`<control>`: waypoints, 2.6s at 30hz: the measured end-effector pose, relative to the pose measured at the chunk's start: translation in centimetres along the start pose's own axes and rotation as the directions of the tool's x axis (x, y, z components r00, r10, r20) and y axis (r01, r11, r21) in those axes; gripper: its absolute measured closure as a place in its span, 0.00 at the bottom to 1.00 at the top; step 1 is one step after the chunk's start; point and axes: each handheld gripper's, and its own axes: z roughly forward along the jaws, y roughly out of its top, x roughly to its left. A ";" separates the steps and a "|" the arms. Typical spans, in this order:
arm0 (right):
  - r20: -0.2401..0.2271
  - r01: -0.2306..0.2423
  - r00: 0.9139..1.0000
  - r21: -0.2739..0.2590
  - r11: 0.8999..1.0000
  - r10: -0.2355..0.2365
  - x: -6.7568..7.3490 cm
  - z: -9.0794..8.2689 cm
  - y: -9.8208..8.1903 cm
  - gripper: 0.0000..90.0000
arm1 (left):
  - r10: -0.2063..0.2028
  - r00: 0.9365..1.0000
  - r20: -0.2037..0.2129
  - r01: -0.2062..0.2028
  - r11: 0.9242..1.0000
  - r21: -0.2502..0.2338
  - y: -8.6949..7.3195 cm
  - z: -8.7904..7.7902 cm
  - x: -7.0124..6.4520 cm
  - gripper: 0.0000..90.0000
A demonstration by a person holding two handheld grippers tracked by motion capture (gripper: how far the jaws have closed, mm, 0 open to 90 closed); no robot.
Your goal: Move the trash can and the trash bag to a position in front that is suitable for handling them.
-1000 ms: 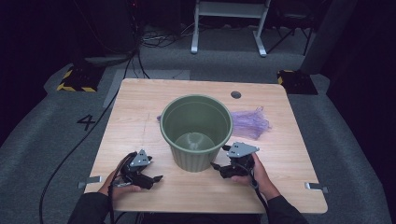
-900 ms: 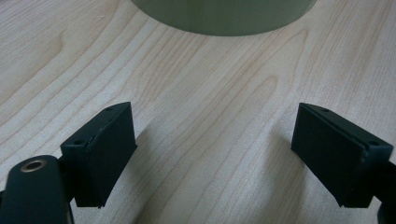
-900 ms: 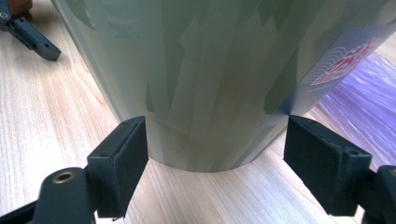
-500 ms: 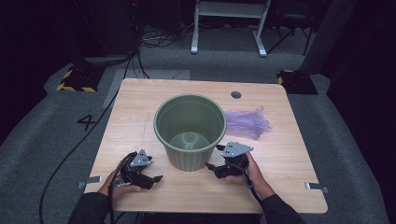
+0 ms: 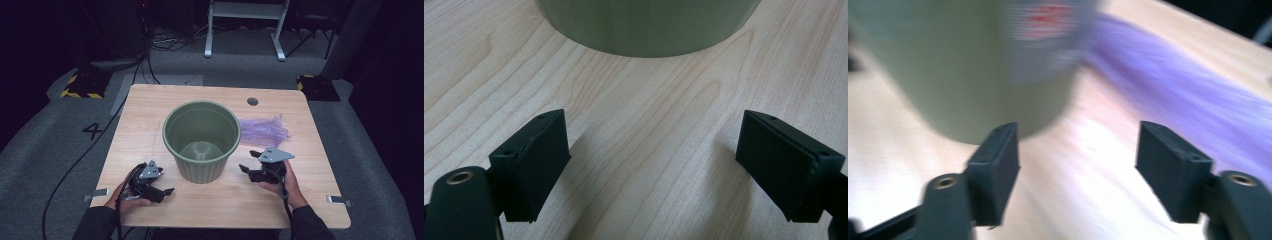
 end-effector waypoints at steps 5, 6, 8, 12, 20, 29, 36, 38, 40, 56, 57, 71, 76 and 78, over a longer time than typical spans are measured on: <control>0.117 -0.033 0.993 -0.004 0.999 0.033 -2.5 -0.9 -0.6 0.38 | 0.001 1.000 0.002 -0.001 1.000 0.000 0.0 0.0 0.0 0.15; 0.138 -0.032 0.990 0.001 0.999 0.031 -2.8 -0.9 -0.7 0.37 | 0.000 1.000 0.002 0.000 1.000 0.000 0.0 0.0 0.0 0.15; 0.157 -0.042 0.987 -0.001 0.999 0.042 -3.4 -0.6 -0.9 0.37 | 0.001 1.000 0.003 -0.001 1.000 0.000 0.0 0.0 0.0 0.15; 0.161 -0.082 0.984 0.011 0.997 0.079 -4.8 0.4 -0.8 0.39 | 0.001 1.000 0.004 -0.001 1.000 0.001 0.0 0.0 0.0 0.15; 0.181 -0.169 0.970 0.020 0.985 0.163 -7.7 2.7 1.2 0.34 | 0.001 1.000 0.003 -0.001 1.000 0.001 0.0 0.0 0.0 0.15; 0.229 -0.246 0.950 0.132 0.960 0.211 -9.1 6.1 0.7 0.64 | 0.001 1.000 0.003 -0.001 1.000 0.000 0.0 0.0 0.0 0.15; 0.235 -0.240 0.952 0.184 0.953 0.194 -9.3 6.6 -0.5 0.90 | 0.001 1.000 0.004 -0.001 1.000 0.000 0.0 0.0 0.0 0.15; 0.237 -0.237 0.953 0.184 0.954 0.191 -9.3 6.5 -0.6 0.91 | 0.001 1.000 0.003 -0.001 1.000 0.000 0.0 0.0 0.0 0.15; 0.239 -0.235 0.953 0.191 0.953 0.187 -9.5 6.1 -1.1 0.96 | 0.001 1.000 0.003 -0.001 1.000 0.000 0.0 0.0 0.0 0.15; 0.298 -0.284 0.929 0.189 0.940 0.221 -12.0 2.9 -3.8 0.98 | 0.001 1.000 0.003 -0.001 1.000 0.000 0.0 0.0 0.0 0.15; 0.304 -0.287 0.926 0.188 0.939 0.222 -12.2 2.5 -4.0 0.98 | 0.001 1.000 0.003 -0.001 1.000 0.000 0.0 0.0 0.0 0.15; 0.402 -0.357 0.870 0.112 0.927 0.286 -14.5 -1.9 -5.0 0.65 | 0.000 1.000 0.003 0.000 1.000 0.001 0.0 0.0 0.0 0.15; 0.351 -0.294 0.899 0.042 0.955 0.262 -13.2 -2.0 -2.6 0.50 | 0.000 1.000 0.003 0.000 1.000 0.002 0.0 0.0 0.1 0.15; 0.330 -0.264 0.914 0.036 0.964 0.238 -12.4 -1.4 -1.6 0.49 | -0.001 1.000 0.003 0.001 1.000 0.002 0.0 0.0 0.0 0.15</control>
